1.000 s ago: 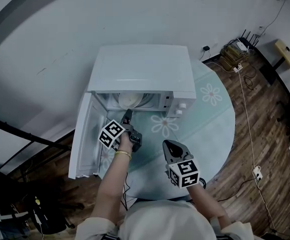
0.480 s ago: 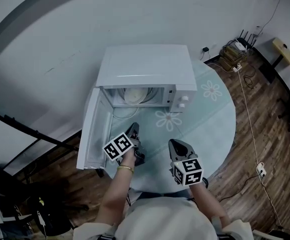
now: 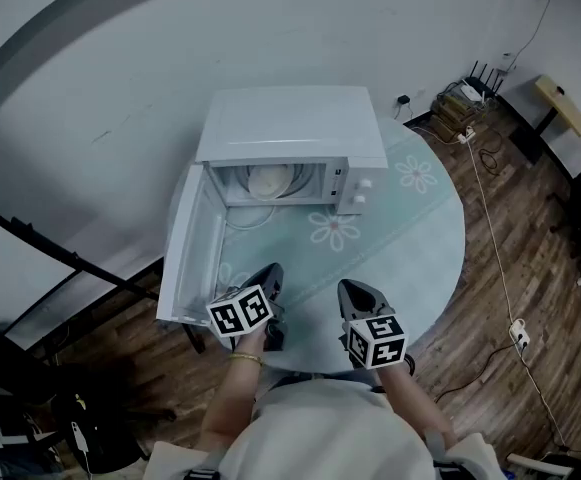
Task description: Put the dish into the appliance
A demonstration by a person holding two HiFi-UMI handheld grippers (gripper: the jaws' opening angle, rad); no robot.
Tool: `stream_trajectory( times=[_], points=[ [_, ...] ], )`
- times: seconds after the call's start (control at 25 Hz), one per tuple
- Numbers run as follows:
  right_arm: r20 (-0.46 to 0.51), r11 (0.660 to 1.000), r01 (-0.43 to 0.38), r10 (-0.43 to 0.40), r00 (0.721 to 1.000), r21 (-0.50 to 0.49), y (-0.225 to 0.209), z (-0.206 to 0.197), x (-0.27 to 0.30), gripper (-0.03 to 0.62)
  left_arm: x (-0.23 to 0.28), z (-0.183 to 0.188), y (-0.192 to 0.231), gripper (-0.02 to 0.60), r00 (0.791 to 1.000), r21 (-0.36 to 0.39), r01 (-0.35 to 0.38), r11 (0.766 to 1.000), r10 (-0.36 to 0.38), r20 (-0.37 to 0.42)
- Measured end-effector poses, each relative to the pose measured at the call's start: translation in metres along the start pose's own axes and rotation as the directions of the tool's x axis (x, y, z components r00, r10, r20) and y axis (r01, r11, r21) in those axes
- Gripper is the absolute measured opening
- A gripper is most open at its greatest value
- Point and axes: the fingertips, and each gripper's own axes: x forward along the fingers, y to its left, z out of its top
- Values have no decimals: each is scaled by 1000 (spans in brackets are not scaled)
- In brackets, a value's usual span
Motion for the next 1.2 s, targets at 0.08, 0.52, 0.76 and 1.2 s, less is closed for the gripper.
stream_trajectory(
  times=[0.08, 0.52, 0.76, 1.2],
  points=[
    [-1, 1000, -1, 1, 1000, 5, 3, -3, -4, 5, -11, -4, -4, 11, 1000, 25, 9, 1000, -9, -16],
    [-12, 1000, -18, 18, 1000, 22, 18, -15, -21, 5, -52, -34, -11, 11, 996, 64, 45, 997, -39, -79],
    [-22, 999, -38, 38, 999, 10, 28, -20, -24, 5, -56, -42, -9, 11, 995, 57, 49, 997, -44, -94],
    [-16, 999, -53, 53, 998, -8, 34, -15, -24, 5, -52, -37, -12, 11, 995, 44, 62, 997, -58, -84]
  ],
)
